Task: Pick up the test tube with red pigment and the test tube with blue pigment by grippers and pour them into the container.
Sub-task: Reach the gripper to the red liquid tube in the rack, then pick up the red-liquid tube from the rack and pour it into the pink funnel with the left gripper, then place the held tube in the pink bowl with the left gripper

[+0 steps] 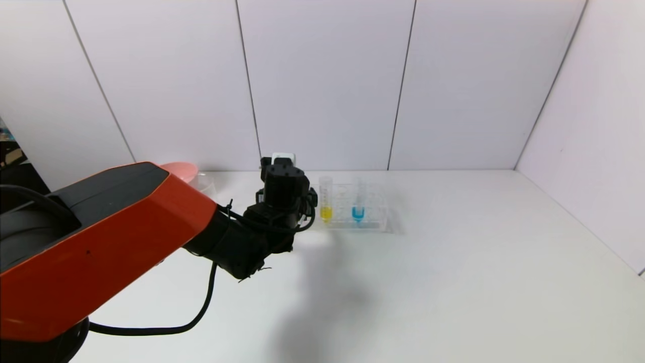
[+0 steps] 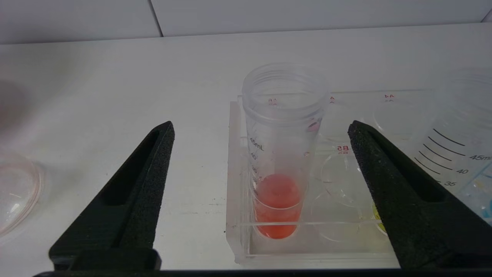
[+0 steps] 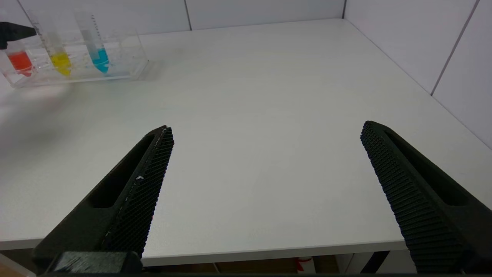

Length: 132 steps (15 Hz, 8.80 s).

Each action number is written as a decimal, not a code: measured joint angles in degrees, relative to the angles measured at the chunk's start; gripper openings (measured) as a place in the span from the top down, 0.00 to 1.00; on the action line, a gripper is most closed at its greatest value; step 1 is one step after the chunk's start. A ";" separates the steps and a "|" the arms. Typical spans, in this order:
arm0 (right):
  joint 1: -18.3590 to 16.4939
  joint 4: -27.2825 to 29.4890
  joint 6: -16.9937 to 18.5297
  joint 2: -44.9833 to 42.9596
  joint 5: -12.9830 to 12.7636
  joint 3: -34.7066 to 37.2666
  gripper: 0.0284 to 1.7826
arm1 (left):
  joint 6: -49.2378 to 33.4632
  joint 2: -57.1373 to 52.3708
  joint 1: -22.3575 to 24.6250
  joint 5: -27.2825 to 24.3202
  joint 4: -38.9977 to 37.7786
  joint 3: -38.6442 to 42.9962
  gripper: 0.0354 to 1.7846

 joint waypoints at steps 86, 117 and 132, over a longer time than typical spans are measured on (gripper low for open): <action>0.00 -0.02 0.00 0.00 0.00 0.00 0.00 | 75.14 -5.85 35.82 -29.05 91.20 -47.68 0.77; 0.00 -0.02 0.00 0.00 0.00 0.00 0.00 | 79.32 -4.06 28.48 -0.35 87.53 -47.68 0.77; 0.00 -0.02 0.00 0.00 0.00 0.00 0.00 | 76.63 -3.45 27.08 -6.01 83.83 -46.74 0.77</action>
